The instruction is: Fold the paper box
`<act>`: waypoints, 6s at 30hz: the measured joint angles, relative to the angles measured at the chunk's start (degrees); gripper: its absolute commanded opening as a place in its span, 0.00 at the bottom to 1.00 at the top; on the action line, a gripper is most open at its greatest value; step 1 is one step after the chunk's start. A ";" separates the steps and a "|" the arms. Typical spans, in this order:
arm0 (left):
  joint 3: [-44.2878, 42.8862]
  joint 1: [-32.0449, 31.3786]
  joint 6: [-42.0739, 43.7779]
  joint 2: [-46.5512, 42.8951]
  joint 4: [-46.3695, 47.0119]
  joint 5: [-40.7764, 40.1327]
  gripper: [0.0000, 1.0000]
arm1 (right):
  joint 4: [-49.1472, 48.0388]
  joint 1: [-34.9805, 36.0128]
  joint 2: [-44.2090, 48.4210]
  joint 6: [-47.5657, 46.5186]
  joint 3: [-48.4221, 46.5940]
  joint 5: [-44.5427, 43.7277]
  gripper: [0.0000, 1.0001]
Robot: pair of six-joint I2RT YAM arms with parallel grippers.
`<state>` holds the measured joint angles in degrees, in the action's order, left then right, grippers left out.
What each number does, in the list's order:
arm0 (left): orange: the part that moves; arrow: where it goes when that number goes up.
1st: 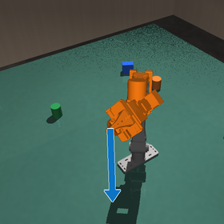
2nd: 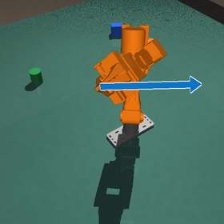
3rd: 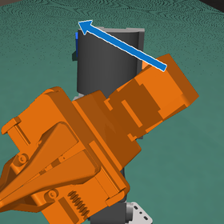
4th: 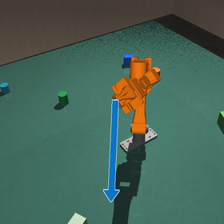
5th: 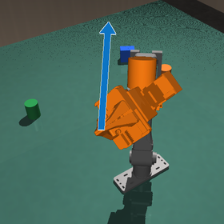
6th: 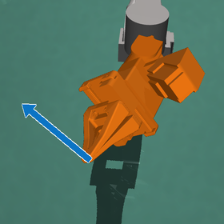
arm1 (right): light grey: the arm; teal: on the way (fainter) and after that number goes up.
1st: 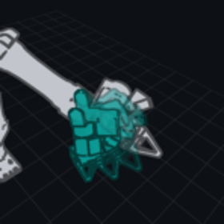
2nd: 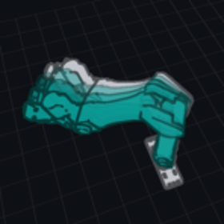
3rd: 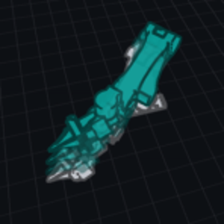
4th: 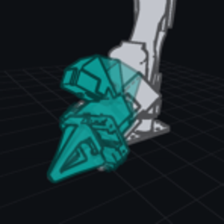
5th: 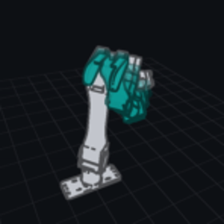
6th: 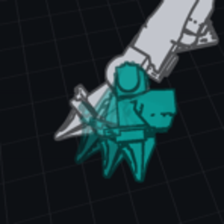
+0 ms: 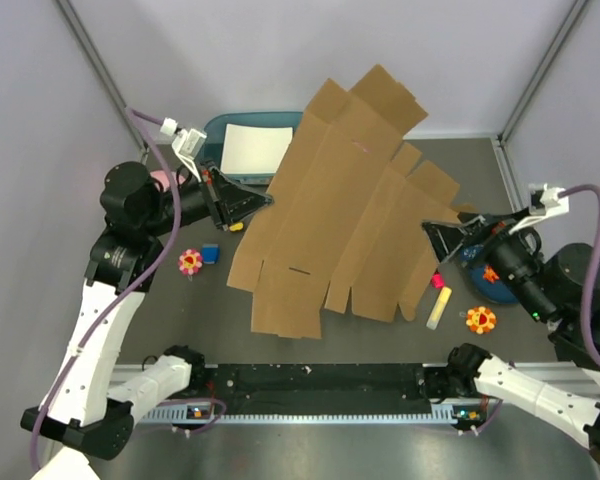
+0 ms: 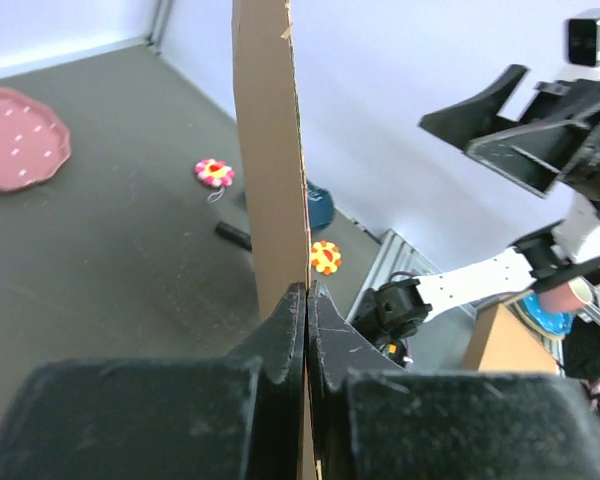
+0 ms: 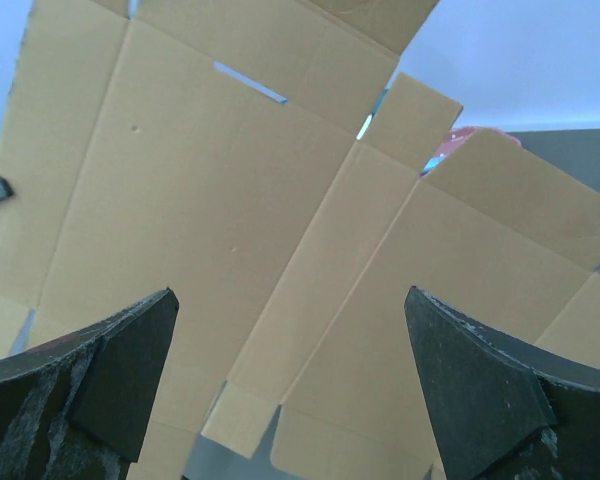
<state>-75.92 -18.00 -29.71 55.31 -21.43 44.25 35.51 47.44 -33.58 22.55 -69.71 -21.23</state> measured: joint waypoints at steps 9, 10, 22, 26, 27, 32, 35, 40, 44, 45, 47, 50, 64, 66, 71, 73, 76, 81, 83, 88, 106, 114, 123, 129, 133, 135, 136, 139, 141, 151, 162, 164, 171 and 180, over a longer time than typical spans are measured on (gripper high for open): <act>-7.52 -0.31 -11.30 1.51 12.83 9.09 0.00 | 5.95 0.00 1.86 -1.11 -9.75 -0.79 0.98; -8.15 -0.42 -13.07 1.64 15.06 9.60 0.00 | 6.14 0.00 2.10 -1.25 -10.56 -0.76 0.98; -12.22 -0.70 -22.64 2.10 25.49 13.38 0.00 | 9.86 0.00 3.10 -2.71 -14.12 0.94 0.98; -7.26 -0.90 -19.02 2.40 21.31 13.88 0.00 | 10.16 0.00 4.07 -3.17 -15.52 4.66 0.98; -5.62 -1.05 -17.99 2.82 19.80 14.29 0.00 | 10.16 0.00 4.31 -3.39 -15.87 5.90 0.98; -3.32 -1.49 -10.14 11.76 12.57 14.91 0.00 | 10.05 0.00 4.81 -3.74 -16.13 11.32 0.99; -3.65 -1.51 -5.40 20.83 8.87 14.40 0.00 | 9.94 0.00 5.01 -3.98 -14.80 12.33 0.99; -10.14 -1.07 0.72 38.38 1.46 12.83 0.15 | 10.56 0.00 5.07 -3.96 -11.17 12.33 0.99; -16.94 0.15 2.27 46.62 -0.31 11.56 0.59 | 10.86 0.00 5.03 -3.93 -10.23 12.28 0.99; -18.23 0.59 2.03 47.43 -0.50 10.82 0.66 | 10.97 0.00 5.05 -3.93 -10.16 12.31 0.99; -19.32 1.20 2.27 47.36 -0.70 9.35 0.70 | 10.88 0.00 5.09 -3.93 -9.75 12.13 0.99; -20.02 1.99 2.54 45.40 -0.28 6.08 0.73 | 10.82 0.00 5.11 -3.96 -8.70 11.67 0.99; 30.12 -8.20 -18.27 -4.07 4.09 -47.63 0.98 | 8.46 0.00 4.79 -3.61 -0.17 8.22 0.99; 36.76 -10.69 -22.84 -7.56 2.27 -53.05 0.98 | 8.00 0.00 4.04 -3.32 1.42 8.33 0.99; 47.50 -12.07 -33.05 -13.60 -1.33 -59.74 0.98 | 5.62 0.00 0.98 -2.67 3.48 9.07 0.99; 49.33 -12.07 -35.04 -14.23 -1.25 -60.37 0.97 | 4.92 0.00 0.35 -2.25 4.31 9.42 0.99; 51.67 -12.13 -36.50 -13.73 0.90 -60.24 0.94 | 4.07 0.00 0.15 -1.51 5.35 9.84 0.99; 52.72 -12.15 -36.37 -6.19 7.67 -58.55 0.89 | 3.30 0.00 0.66 -0.46 6.47 10.03 0.99; 52.72 -12.15 -36.30 -2.03 10.21 -57.27 0.84 | 3.26 0.00 1.16 -0.28 6.91 9.99 0.98; 52.74 -12.17 -36.15 5.90 15.23 -54.71 0.68 | 3.19 0.00 2.49 0.20 7.98 9.79 0.98; 35.58 -12.15 -19.67 10.14 14.43 -51.10 0.00 | 4.48 0.00 3.19 -0.74 6.38 8.46 0.98; 12.17 -12.13 -6.97 9.33 7.65 -36.46 0.00 | 4.83 0.00 3.19 -2.62 0.74 8.20 0.99; 2.95 -1.84 -5.92 11.08 7.50 -5.84 0.00 | 5.99 0.00 4.04 -3.04 -1.73 9.70 0.99; 3.50 6.21 -4.22 14.82 1.49 1.46 0.00 | 6.88 0.00 5.38 -2.99 -1.51 10.58 0.99; 5.51 6.49 -0.48 18.97 -0.22 -1.44 0.00 | 6.91 0.00 6.36 -2.91 0.33 10.60 0.99; 6.91 6.51 1.79 21.46 -1.09 -3.72 0.01 | 7.04 0.00 6.64 -2.80 1.97 10.58 0.99; 7.39 6.54 3.10 23.19 -1.68 -5.09 0.01 | 7.06 0.00 6.67 -2.62 2.97 10.60 0.99; 7.56 7.02 6.40 28.81 -2.64 -7.58 0.01 | 7.41 0.00 6.67 -2.03 5.35 10.62 0.99; 7.54 7.50 8.46 32.61 -3.06 -8.61 0.00 | 7.50 0.00 6.58 -1.70 6.54 10.67 0.99; 8.79 6.49 19.50 35.67 -2.32 -18.40 0.00 | 7.06 0.00 6.51 0.35 11.72 11.06 0.98; 21.51 -2.86 31.17 26.27 8.33 -35.69 0.00 | 4.00 0.00 4.09 1.70 19.61 12.15 0.97; 28.87 -4.81 30.49 21.73 13.68 -37.77 0.00 | 2.97 0.00 2.62 1.70 19.91 12.17 0.97; 48.11 -8.81 24.35 9.90 33.66 -42.49 0.00 | 0.39 0.00 -1.25 1.25 19.91 11.67 0.97; 56.65 -11.89 18.69 8.94 50.69 -51.74 0.00 | -3.87 0.00 -9.01 -5.60 18.10 6.14 0.97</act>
<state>-19.27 -29.89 -11.03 64.25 29.26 -7.49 31.64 47.44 -42.59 16.95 -51.62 -15.09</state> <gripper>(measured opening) 0.021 0.938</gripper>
